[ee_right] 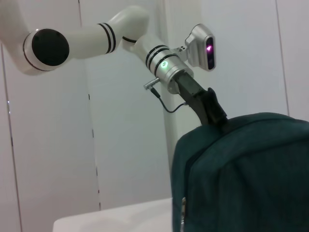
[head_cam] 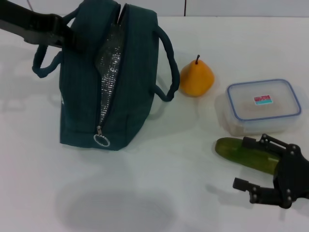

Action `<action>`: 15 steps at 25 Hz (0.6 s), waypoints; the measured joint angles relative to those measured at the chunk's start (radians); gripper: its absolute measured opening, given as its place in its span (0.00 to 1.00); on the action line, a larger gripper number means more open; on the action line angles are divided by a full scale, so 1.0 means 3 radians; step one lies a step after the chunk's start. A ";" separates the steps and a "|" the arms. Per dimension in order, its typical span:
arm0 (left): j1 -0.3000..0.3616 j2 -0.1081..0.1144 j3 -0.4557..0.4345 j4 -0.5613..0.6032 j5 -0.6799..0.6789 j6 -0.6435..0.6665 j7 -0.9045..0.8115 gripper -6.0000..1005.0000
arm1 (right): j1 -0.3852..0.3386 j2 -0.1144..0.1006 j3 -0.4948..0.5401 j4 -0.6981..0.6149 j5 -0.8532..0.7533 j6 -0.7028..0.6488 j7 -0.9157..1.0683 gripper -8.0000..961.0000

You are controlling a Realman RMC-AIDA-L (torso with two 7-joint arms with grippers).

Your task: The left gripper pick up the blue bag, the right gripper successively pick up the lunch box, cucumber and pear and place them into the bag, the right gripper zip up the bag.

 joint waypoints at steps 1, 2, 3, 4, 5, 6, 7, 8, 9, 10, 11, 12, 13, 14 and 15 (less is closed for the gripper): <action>0.0000 -0.0006 -0.0049 0.0005 -0.0014 0.0046 -0.0005 0.05 | 0.0001 0.0000 -0.0005 0.0000 0.0024 -0.0002 0.0000 0.90; 0.0001 -0.0012 -0.0097 0.0007 -0.0033 0.0083 -0.0017 0.05 | 0.0002 0.0000 -0.0012 0.0000 0.0073 -0.0007 0.0000 0.90; 0.0004 -0.0017 -0.0141 0.0005 -0.0062 0.0114 -0.0042 0.05 | 0.0003 0.0000 -0.0017 0.0000 0.0107 -0.0010 0.0000 0.90; 0.0019 -0.0022 -0.0197 -0.0003 -0.0119 0.0154 -0.0099 0.05 | 0.0004 0.0000 -0.0022 0.0000 0.0159 -0.0019 0.0001 0.90; 0.0032 -0.0024 -0.0224 -0.0007 -0.0158 0.0176 -0.0135 0.05 | 0.0004 0.0001 -0.0024 0.0008 0.0217 -0.0038 0.0005 0.90; 0.0059 -0.0025 -0.0234 -0.0012 -0.0237 0.0208 -0.0183 0.05 | 0.0004 0.0003 -0.0027 0.0019 0.0281 -0.0063 0.0008 0.90; 0.0087 -0.0027 -0.0234 -0.0014 -0.0299 0.0235 -0.0202 0.05 | 0.0004 0.0003 -0.0026 0.0027 0.0336 -0.0085 0.0008 0.90; 0.0105 -0.0029 -0.0230 -0.0013 -0.0345 0.0255 -0.0205 0.05 | 0.0008 0.0006 -0.0028 0.0038 0.0423 -0.0120 0.0008 0.90; 0.0130 -0.0041 -0.0225 -0.0006 -0.0393 0.0287 -0.0206 0.05 | 0.0021 0.0008 -0.0030 0.0043 0.0512 -0.0152 0.0005 0.90; 0.0145 -0.0053 -0.0223 -0.0003 -0.0415 0.0310 -0.0206 0.05 | 0.0046 0.0014 -0.0036 0.0043 0.0593 -0.0178 0.0000 0.90; 0.0155 -0.0063 -0.0220 -0.0002 -0.0428 0.0330 -0.0205 0.05 | 0.0073 0.0019 -0.0046 0.0043 0.0663 -0.0200 -0.0005 0.90; 0.0164 -0.0077 -0.0214 -0.0002 -0.0435 0.0359 -0.0202 0.05 | 0.0128 0.0023 -0.0070 0.0042 0.0743 -0.0218 -0.0008 0.90; 0.0170 -0.0087 -0.0204 -0.0006 -0.0435 0.0382 -0.0196 0.05 | 0.0194 0.0026 -0.0119 0.0043 0.0839 -0.0223 -0.0008 0.90; 0.0176 -0.0096 -0.0172 -0.0008 -0.0428 0.0397 -0.0189 0.05 | 0.0262 0.0027 -0.0173 0.0043 0.0927 -0.0224 -0.0008 0.90; 0.0185 -0.0103 -0.0125 -0.0008 -0.0420 0.0404 -0.0186 0.05 | 0.0337 0.0029 -0.0246 0.0044 0.1016 -0.0223 -0.0004 0.90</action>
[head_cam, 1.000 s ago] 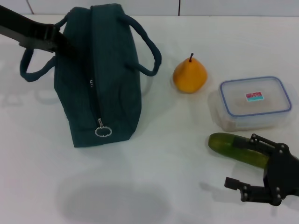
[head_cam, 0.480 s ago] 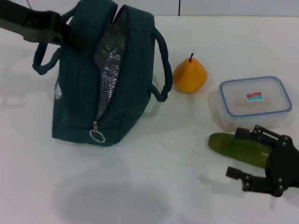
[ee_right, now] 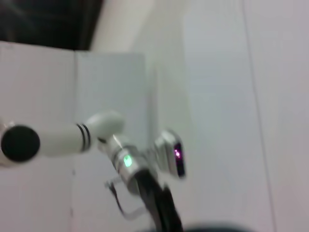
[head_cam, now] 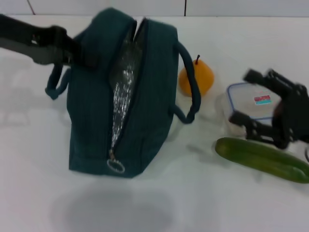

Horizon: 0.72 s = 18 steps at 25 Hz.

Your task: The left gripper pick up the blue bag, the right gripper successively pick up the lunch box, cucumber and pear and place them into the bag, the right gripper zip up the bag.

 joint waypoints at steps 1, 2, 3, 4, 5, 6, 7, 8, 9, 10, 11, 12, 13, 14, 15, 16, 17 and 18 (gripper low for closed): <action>0.0009 -0.0004 0.0050 0.0004 0.0011 0.0004 0.0000 0.05 | 0.0079 0.0002 -0.0058 0.0000 0.0060 0.0006 0.0005 0.90; 0.0019 -0.0006 0.0096 0.0011 0.0011 0.0005 0.0001 0.05 | 0.0166 0.0008 -0.0108 -0.0004 0.0115 0.0015 0.0014 0.90; 0.0022 -0.0007 0.0117 0.0013 0.0012 0.0005 0.0000 0.05 | 0.0277 0.0012 -0.0141 -0.0010 0.0141 0.0028 0.0020 0.90; 0.0025 -0.0011 0.0138 0.0016 0.0013 0.0005 0.0000 0.05 | 0.0356 0.0015 -0.0159 -0.0014 0.0155 0.0039 0.0028 0.90; 0.0026 -0.0017 0.0161 0.0016 0.0014 0.0005 -0.0001 0.05 | 0.0432 0.0017 -0.0170 -0.0015 0.0160 0.0060 0.0044 0.90; 0.0023 -0.0023 0.0187 0.0015 0.0014 0.0005 -0.0004 0.05 | 0.0527 0.0018 -0.0187 -0.0017 0.0165 0.0104 0.0073 0.90; 0.0021 -0.0025 0.0196 0.0015 0.0014 0.0006 -0.0004 0.05 | 0.0628 0.0018 -0.0207 -0.0021 0.0171 0.0177 0.0110 0.90; 0.0015 -0.0029 0.0225 0.0014 0.0010 0.0005 -0.0008 0.05 | 0.0691 0.0018 -0.0222 -0.0021 0.0171 0.0228 0.0139 0.90; 0.0010 -0.0032 0.0245 0.0014 0.0005 0.0005 -0.0011 0.05 | 0.0767 0.0018 -0.0249 -0.0019 0.0174 0.0312 0.0173 0.89; 0.0003 -0.0037 0.0264 0.0014 -0.0001 0.0006 -0.0014 0.05 | 0.0831 0.0018 -0.0283 -0.0014 0.0175 0.0396 0.0207 0.89; -0.0006 -0.0044 0.0282 0.0015 -0.0007 0.0006 -0.0015 0.05 | 0.0868 0.0018 -0.0321 -0.0011 0.0176 0.0460 0.0230 0.89; -0.0013 -0.0051 0.0290 0.0015 -0.0007 0.0006 -0.0016 0.05 | 0.0917 0.0017 -0.0392 -0.0009 0.0178 0.0562 0.0262 0.89; -0.0019 -0.0057 0.0293 0.0016 -0.0009 0.0005 -0.0016 0.05 | 0.0938 0.0018 -0.0456 -0.0008 0.0181 0.0639 0.0273 0.89; -0.0021 -0.0061 0.0294 0.0016 -0.0010 0.0006 -0.0015 0.05 | 0.0954 0.0017 -0.0547 -0.0009 0.0205 0.0732 0.0281 0.89; -0.0022 -0.0062 0.0293 0.0017 -0.0016 0.0006 -0.0010 0.05 | 0.0960 0.0017 -0.0646 -0.0011 0.0234 0.0813 0.0284 0.89; -0.0022 -0.0064 0.0289 0.0017 -0.0028 0.0006 -0.0004 0.05 | 0.0954 0.0017 -0.0800 -0.0019 0.0303 0.0910 0.0285 0.89; -0.0021 -0.0065 0.0283 0.0017 -0.0041 0.0005 0.0002 0.05 | 0.0940 0.0017 -0.0925 -0.0023 0.0362 0.0974 0.0285 0.89; -0.0019 -0.0065 0.0277 0.0017 -0.0066 0.0003 0.0007 0.05 | 0.0921 0.0017 -0.1033 -0.0027 0.0428 0.1029 0.0286 0.89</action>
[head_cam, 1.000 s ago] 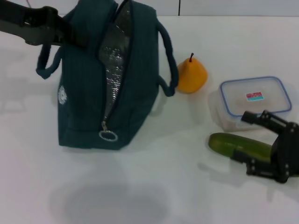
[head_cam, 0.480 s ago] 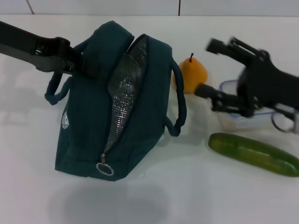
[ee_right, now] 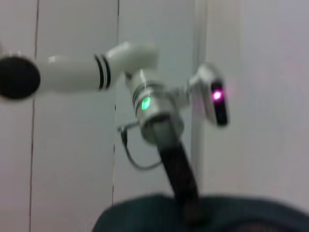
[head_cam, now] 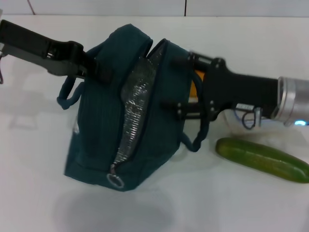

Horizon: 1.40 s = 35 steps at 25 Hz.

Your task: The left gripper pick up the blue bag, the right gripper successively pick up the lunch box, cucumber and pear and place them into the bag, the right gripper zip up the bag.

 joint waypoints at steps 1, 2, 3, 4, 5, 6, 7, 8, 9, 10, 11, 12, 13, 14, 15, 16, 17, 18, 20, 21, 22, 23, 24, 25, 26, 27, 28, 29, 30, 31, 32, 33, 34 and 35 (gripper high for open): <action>0.0003 0.0000 -0.0005 -0.0003 -0.0030 -0.0004 0.0003 0.05 | -0.0032 0.0000 -0.0121 -0.0005 0.0073 0.0053 0.0000 0.89; 0.0006 0.0000 -0.0005 -0.0006 -0.0052 -0.0006 0.0006 0.05 | -0.0065 0.0000 -0.0208 -0.0006 0.0119 0.0088 0.0000 0.89; 0.0009 -0.0001 -0.0006 -0.0011 -0.0082 -0.0010 0.0010 0.05 | -0.0101 0.0000 -0.0261 -0.0007 0.0146 0.0111 0.0000 0.89; 0.0012 -0.0004 -0.0006 -0.0014 -0.0101 -0.0015 0.0013 0.05 | -0.0138 0.0000 -0.0291 -0.0008 0.0161 0.0130 0.0000 0.89; 0.0013 -0.0010 -0.0006 -0.0015 -0.0113 -0.0020 0.0021 0.05 | -0.0173 0.0000 -0.0308 -0.0008 0.0166 0.0143 0.0000 0.89; 0.0016 -0.0019 -0.0008 -0.0016 -0.0122 -0.0028 0.0031 0.05 | -0.0197 0.0000 -0.0309 -0.0008 0.0169 0.0148 0.0000 0.89; 0.0018 -0.0026 -0.0011 -0.0017 -0.0124 -0.0032 0.0037 0.05 | -0.0225 0.0000 -0.0311 -0.0008 0.0170 0.0151 0.0000 0.89; 0.0020 -0.0035 -0.0019 -0.0017 -0.0125 -0.0037 0.0045 0.05 | -0.0248 0.0000 -0.0312 -0.0010 0.0172 0.0152 0.0001 0.89; 0.0021 -0.0044 -0.0027 -0.0017 -0.0125 -0.0040 0.0052 0.05 | -0.0263 0.0000 -0.0312 -0.0010 0.0172 0.0153 0.0001 0.89; 0.0021 -0.0056 -0.0035 -0.0017 -0.0125 -0.0042 0.0058 0.05 | -0.0279 0.0000 -0.0312 -0.0012 0.0174 0.0153 0.0001 0.89; 0.0021 -0.0072 -0.0041 -0.0017 -0.0126 -0.0043 0.0067 0.05 | -0.0285 0.0000 -0.0312 -0.0013 0.0175 0.0154 0.0001 0.89; 0.0021 -0.0086 -0.0044 -0.0017 -0.0126 -0.0044 0.0075 0.05 | -0.0289 0.0000 -0.0312 -0.0013 0.0177 0.0154 0.0002 0.89; 0.0023 -0.0097 -0.0048 -0.0017 -0.0126 -0.0051 0.0082 0.05 | -0.0292 0.0000 -0.0311 -0.0013 0.0177 0.0154 0.0002 0.89; 0.0027 -0.0111 -0.0052 -0.0017 -0.0127 -0.0062 0.0088 0.05 | -0.0295 0.0000 -0.0311 -0.0013 0.0177 0.0153 0.0002 0.89; 0.0031 -0.0122 -0.0057 -0.0017 -0.0128 -0.0075 0.0092 0.05 | -0.0297 0.0000 -0.0309 -0.0013 0.0179 0.0151 0.0002 0.89; 0.0036 -0.0129 -0.0058 -0.0017 -0.0130 -0.0083 0.0096 0.05 | -0.0300 0.0000 -0.0307 -0.0013 0.0184 0.0148 0.0003 0.89; 0.0041 -0.0138 -0.0059 -0.0017 -0.0131 -0.0092 0.0100 0.05 | -0.0312 0.0000 -0.0307 -0.0014 0.0213 0.0147 0.0003 0.89; 0.0044 -0.0147 -0.0059 -0.0017 -0.0131 -0.0097 0.0106 0.05 | -0.0322 0.0000 -0.0308 -0.0014 0.0243 0.0143 0.0003 0.89; 0.0048 -0.0158 -0.0060 -0.0017 -0.0133 -0.0108 0.0121 0.05 | -0.0382 0.0000 -0.0310 -0.0015 0.0411 0.0104 0.0003 0.88; 0.0050 -0.0159 -0.0060 -0.0016 -0.0130 -0.0113 0.0127 0.05 | -0.0444 0.0001 -0.0311 -0.0014 0.0562 0.0056 0.0004 0.88; 0.0052 -0.0160 -0.0060 -0.0014 -0.0126 -0.0119 0.0133 0.05 | -0.0507 0.0000 -0.0311 -0.0013 0.0746 -0.0018 0.0015 0.88; 0.0056 -0.0161 -0.0060 -0.0009 -0.0119 -0.0124 0.0135 0.05 | -0.0563 0.0000 -0.0312 -0.0009 0.0906 -0.0084 0.0034 0.88; 0.0060 -0.0161 -0.0060 -0.0003 -0.0116 -0.0128 0.0136 0.05 | -0.0633 -0.0001 -0.0311 0.0000 0.1061 -0.0170 0.0077 0.88; 0.0066 -0.0161 -0.0060 0.0003 -0.0114 -0.0129 0.0136 0.05 | -0.0692 -0.0003 -0.0307 0.0007 0.1210 -0.0239 0.0136 0.88; 0.0074 -0.0159 -0.0060 0.0007 -0.0113 -0.0130 0.0136 0.05 | -0.0760 -0.0008 -0.0303 0.0018 0.1322 -0.0284 0.0198 0.88; 0.0078 -0.0158 -0.0060 0.0008 -0.0113 -0.0130 0.0137 0.05 | -0.0827 -0.0012 -0.0296 0.0023 0.1454 -0.0319 0.0280 0.88; 0.0083 -0.0156 -0.0060 0.0009 -0.0113 -0.0129 0.0137 0.05 | -0.0904 -0.0017 -0.0293 0.0031 0.1569 -0.0346 0.0367 0.88; 0.0086 -0.0154 -0.0060 0.0010 -0.0111 -0.0130 0.0137 0.05 | -0.0957 -0.0018 -0.0290 0.0039 0.1650 -0.0357 0.0425 0.88; 0.0090 -0.0153 -0.0060 0.0010 -0.0110 -0.0129 0.0138 0.05 | -0.1044 -0.0020 -0.0288 0.0073 0.1802 -0.0381 0.0538 0.88; 0.0094 -0.0151 -0.0060 0.0010 -0.0109 -0.0129 0.0139 0.05 | -0.1102 -0.0024 -0.0287 0.0114 0.1911 -0.0405 0.0619 0.88; 0.0097 -0.0149 -0.0060 0.0010 -0.0108 -0.0129 0.0140 0.05 | -0.1161 -0.0026 -0.0286 0.0181 0.2023 -0.0441 0.0709 0.88; 0.0097 -0.0147 -0.0060 0.0010 -0.0108 -0.0129 0.0142 0.05 | -0.1199 -0.0031 -0.0285 0.0281 0.2156 -0.0499 0.0817 0.88; 0.0098 -0.0145 -0.0060 0.0010 -0.0107 -0.0129 0.0143 0.05 | -0.1231 -0.0034 -0.0285 0.0387 0.2270 -0.0550 0.0921 0.88; 0.0098 -0.0142 -0.0060 0.0010 -0.0106 -0.0129 0.0144 0.05 | -0.1242 -0.0037 -0.0285 0.0487 0.2353 -0.0588 0.1008 0.88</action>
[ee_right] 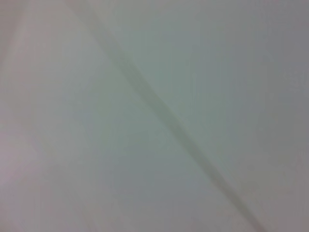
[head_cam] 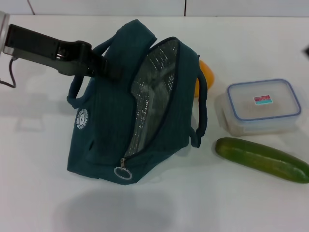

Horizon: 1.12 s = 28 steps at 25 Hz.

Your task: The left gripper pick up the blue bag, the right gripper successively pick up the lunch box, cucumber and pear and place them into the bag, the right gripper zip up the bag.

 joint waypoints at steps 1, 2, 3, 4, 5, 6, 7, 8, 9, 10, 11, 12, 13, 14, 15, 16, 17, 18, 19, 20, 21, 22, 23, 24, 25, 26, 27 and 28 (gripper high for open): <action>0.0000 0.0001 0.0000 0.0000 0.0001 0.0000 0.0001 0.05 | -0.0009 -0.0001 0.0000 0.0138 0.0116 -0.0038 0.0148 0.88; 0.0000 0.0003 0.0000 0.0000 0.0003 0.0001 0.0002 0.05 | -0.0012 -0.0001 0.0000 0.0248 0.0197 -0.0055 0.0263 0.88; 0.0000 0.0003 0.0000 0.0000 0.0004 0.0001 0.0002 0.05 | -0.0014 -0.0001 0.0000 0.0359 0.0280 -0.0055 0.0424 0.88; 0.0000 0.0004 0.0001 0.0000 0.0005 0.0001 0.0002 0.05 | -0.0017 -0.0001 0.0000 0.0436 0.0329 -0.0053 0.0520 0.88; 0.0000 0.0004 0.0003 0.0000 0.0005 0.0001 0.0002 0.05 | -0.0024 -0.0001 -0.0001 0.0516 0.0382 -0.0045 0.0637 0.88; 0.0000 0.0004 0.0006 0.0000 0.0006 0.0002 0.0002 0.05 | -0.0043 0.0000 -0.0001 0.0584 0.0435 -0.0036 0.0738 0.88; -0.0001 0.0005 0.0008 0.0000 0.0006 0.0002 0.0003 0.05 | -0.0064 0.0000 -0.0001 0.0628 0.0477 -0.0021 0.0824 0.88; -0.0002 0.0006 0.0009 0.0000 0.0006 0.0003 0.0003 0.05 | -0.0091 0.0001 0.0000 0.0649 0.0504 -0.0005 0.0883 0.88; -0.0003 0.0008 0.0009 0.0000 0.0007 0.0003 0.0003 0.05 | -0.0123 0.0000 0.0002 0.0655 0.0532 0.0031 0.0956 0.88; -0.0003 0.0008 0.0009 0.0000 0.0008 0.0003 0.0003 0.05 | -0.0139 0.0001 0.0003 0.0656 0.0544 0.0056 0.0995 0.88; -0.0004 0.0010 0.0010 0.0000 0.0009 0.0004 0.0003 0.05 | -0.0160 0.0000 0.0006 0.0657 0.0555 0.0125 0.1078 0.88; -0.0004 0.0011 0.0011 0.0000 0.0010 0.0003 0.0003 0.05 | -0.0171 0.0000 0.0007 0.0658 0.0558 0.0183 0.1139 0.88; -0.0004 0.0011 0.0012 0.0000 0.0011 0.0003 0.0003 0.05 | -0.0179 -0.0001 0.0005 0.0658 0.0553 0.0263 0.1211 0.88; -0.0005 0.0011 0.0014 0.0000 0.0013 0.0003 0.0003 0.05 | -0.0179 -0.0002 -0.0004 0.0659 0.0543 0.0336 0.1278 0.88; -0.0005 0.0011 0.0016 0.0000 0.0013 0.0003 0.0003 0.05 | -0.0179 -0.0002 -0.0014 0.0658 0.0528 0.0415 0.1347 0.87; -0.0006 0.0011 0.0017 0.0000 0.0013 0.0003 0.0003 0.05 | -0.0173 -0.0003 -0.0026 0.0654 0.0498 0.0475 0.1390 0.87; -0.0007 0.0011 0.0020 0.0000 0.0013 0.0003 0.0003 0.05 | -0.0163 -0.0003 -0.0032 0.0644 0.0462 0.0535 0.1421 0.87; -0.0008 0.0011 0.0021 0.0000 0.0013 0.0003 0.0003 0.05 | -0.0145 -0.0001 -0.0038 0.0631 0.0407 0.0596 0.1438 0.87; -0.0010 0.0012 0.0023 0.0000 0.0013 0.0003 0.0003 0.05 | -0.0126 0.0001 -0.0039 0.0621 0.0361 0.0643 0.1445 0.87; -0.0010 0.0012 0.0023 0.0000 0.0013 0.0003 0.0003 0.05 | -0.0110 0.0004 -0.0040 0.0615 0.0337 0.0677 0.1450 0.87; -0.0010 0.0012 0.0024 0.0000 0.0013 0.0003 0.0003 0.05 | -0.0085 0.0011 -0.0041 0.0610 0.0309 0.0724 0.1455 0.87; -0.0010 0.0012 0.0024 0.0000 0.0013 0.0003 0.0004 0.05 | -0.0066 0.0016 -0.0041 0.0608 0.0292 0.0772 0.1459 0.87; -0.0010 0.0011 0.0024 0.0000 0.0013 0.0003 0.0006 0.05 | -0.0050 0.0021 -0.0043 0.0607 0.0276 0.0817 0.1467 0.87; -0.0012 0.0011 0.0025 0.0000 0.0013 0.0003 0.0010 0.05 | -0.0035 0.0024 -0.0046 0.0606 0.0269 0.0854 0.1477 0.87; -0.0015 0.0012 0.0025 0.0000 0.0013 0.0003 0.0013 0.05 | -0.0022 0.0027 -0.0060 0.0596 0.0262 0.0895 0.1489 0.87; -0.0016 0.0012 0.0026 0.0000 0.0013 0.0003 0.0013 0.05 | -0.0011 0.0029 -0.0072 0.0584 0.0260 0.0922 0.1499 0.87; -0.0017 0.0012 0.0027 0.0001 0.0013 0.0003 0.0013 0.05 | 0.0002 0.0030 -0.0107 0.0557 0.0256 0.0970 0.1505 0.86; -0.0017 0.0011 0.0028 0.0002 0.0014 0.0003 0.0013 0.05 | 0.0013 0.0030 -0.0132 0.0535 0.0254 0.1011 0.1510 0.85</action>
